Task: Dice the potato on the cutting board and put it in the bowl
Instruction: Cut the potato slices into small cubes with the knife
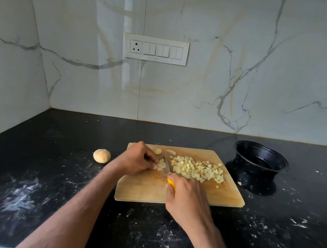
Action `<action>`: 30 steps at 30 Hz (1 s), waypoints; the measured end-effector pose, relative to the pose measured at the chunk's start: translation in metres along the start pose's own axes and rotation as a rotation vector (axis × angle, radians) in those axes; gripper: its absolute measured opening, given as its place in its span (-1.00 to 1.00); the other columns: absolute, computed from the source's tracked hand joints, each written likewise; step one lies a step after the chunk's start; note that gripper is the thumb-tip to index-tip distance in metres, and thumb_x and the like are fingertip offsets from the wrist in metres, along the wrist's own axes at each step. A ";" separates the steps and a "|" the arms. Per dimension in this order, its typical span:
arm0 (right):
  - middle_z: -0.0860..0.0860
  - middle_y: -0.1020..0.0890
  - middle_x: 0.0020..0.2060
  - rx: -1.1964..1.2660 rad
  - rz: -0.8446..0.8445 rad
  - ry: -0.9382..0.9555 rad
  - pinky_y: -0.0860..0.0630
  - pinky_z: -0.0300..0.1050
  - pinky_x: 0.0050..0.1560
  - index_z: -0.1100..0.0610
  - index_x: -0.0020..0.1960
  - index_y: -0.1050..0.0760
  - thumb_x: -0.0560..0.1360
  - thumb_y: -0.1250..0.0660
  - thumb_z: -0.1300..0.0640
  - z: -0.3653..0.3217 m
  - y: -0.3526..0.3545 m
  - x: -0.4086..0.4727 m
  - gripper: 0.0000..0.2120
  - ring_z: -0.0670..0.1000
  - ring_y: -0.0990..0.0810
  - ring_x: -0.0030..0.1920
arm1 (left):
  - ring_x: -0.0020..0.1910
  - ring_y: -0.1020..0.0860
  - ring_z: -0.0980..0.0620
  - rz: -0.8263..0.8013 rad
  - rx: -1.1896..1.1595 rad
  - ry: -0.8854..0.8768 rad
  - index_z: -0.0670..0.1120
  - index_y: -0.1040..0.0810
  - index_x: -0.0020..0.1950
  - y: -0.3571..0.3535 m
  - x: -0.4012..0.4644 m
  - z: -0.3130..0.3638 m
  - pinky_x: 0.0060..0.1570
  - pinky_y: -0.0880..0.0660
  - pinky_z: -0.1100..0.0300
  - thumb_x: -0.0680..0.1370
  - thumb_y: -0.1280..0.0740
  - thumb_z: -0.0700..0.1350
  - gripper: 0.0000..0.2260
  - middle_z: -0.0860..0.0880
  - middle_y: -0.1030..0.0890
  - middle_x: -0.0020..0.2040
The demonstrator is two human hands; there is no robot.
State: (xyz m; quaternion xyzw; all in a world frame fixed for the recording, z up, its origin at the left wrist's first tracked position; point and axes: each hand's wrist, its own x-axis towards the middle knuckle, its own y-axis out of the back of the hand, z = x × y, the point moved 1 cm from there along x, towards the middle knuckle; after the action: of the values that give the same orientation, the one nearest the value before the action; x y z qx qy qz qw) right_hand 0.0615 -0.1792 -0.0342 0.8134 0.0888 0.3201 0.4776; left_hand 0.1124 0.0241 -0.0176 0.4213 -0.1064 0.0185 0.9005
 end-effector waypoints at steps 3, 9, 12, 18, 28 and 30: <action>-0.10 -0.72 -0.02 0.000 0.003 0.014 -0.30 -0.54 -0.34 0.02 0.37 -0.54 0.63 -0.29 0.03 0.000 0.001 0.005 -0.67 -0.15 -0.64 -0.21 | -0.06 -0.63 0.17 0.027 0.002 0.020 -0.06 -0.76 0.00 -0.002 -0.001 0.002 0.03 -0.55 0.31 0.44 -0.57 -0.20 -0.84 0.14 -0.69 -0.12; -0.10 -0.72 0.03 -0.023 0.016 -0.007 -0.60 -0.36 -0.14 0.01 0.36 -0.55 0.63 -0.30 0.02 0.007 0.000 0.009 -0.68 -0.12 -0.68 -0.10 | -0.01 -0.63 0.17 0.064 0.034 0.060 0.01 -0.76 0.00 -0.005 -0.003 0.003 0.22 -0.53 0.02 0.43 -0.58 -0.11 -0.84 0.19 -0.69 -0.11; -0.10 -0.73 0.00 0.021 0.049 -0.043 -0.58 -0.39 -0.11 0.02 0.33 -0.58 0.61 -0.32 0.03 0.008 0.001 0.005 -0.70 -0.14 -0.68 -0.12 | -0.09 -0.65 0.16 0.072 0.002 0.024 0.00 -0.76 0.01 -0.004 -0.003 0.003 0.09 -0.61 0.03 0.41 -0.61 -0.08 -0.80 0.14 -0.71 -0.14; -0.12 -0.72 -0.11 0.050 0.099 -0.107 -0.27 -0.53 -0.47 0.00 0.31 -0.58 0.61 -0.31 0.03 -0.006 -0.002 0.005 -0.72 -0.20 -0.49 -0.33 | 0.02 -0.62 0.15 0.049 0.051 0.058 0.01 -0.74 0.12 -0.006 0.002 0.000 0.24 -0.54 0.01 0.47 -0.55 -0.11 -0.78 0.20 -0.67 -0.09; -0.10 -0.72 -0.11 -0.018 0.090 -0.104 -0.21 -0.52 -0.43 0.01 0.30 -0.57 0.62 -0.30 0.04 -0.021 -0.015 0.011 -0.73 -0.18 -0.58 -0.29 | 0.06 -0.61 0.10 0.067 0.036 0.088 0.02 -0.75 0.06 -0.008 0.003 -0.003 0.28 -0.47 -0.12 0.45 -0.57 -0.08 -0.81 0.15 -0.71 -0.02; -0.10 -0.71 -0.12 -0.029 0.079 -0.095 -0.19 -0.52 -0.46 0.02 0.31 -0.56 0.63 -0.30 0.04 -0.023 -0.016 0.010 -0.72 -0.19 -0.53 -0.31 | 0.08 -0.61 0.09 0.072 0.024 0.107 0.01 -0.76 0.05 -0.008 0.003 -0.002 0.29 -0.45 -0.13 0.44 -0.58 -0.09 -0.81 0.14 -0.71 0.00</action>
State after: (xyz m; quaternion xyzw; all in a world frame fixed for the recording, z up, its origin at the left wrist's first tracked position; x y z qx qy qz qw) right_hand 0.0584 -0.1499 -0.0351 0.8235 0.0292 0.3008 0.4800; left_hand 0.1169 0.0202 -0.0245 0.4265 -0.0727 0.0746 0.8985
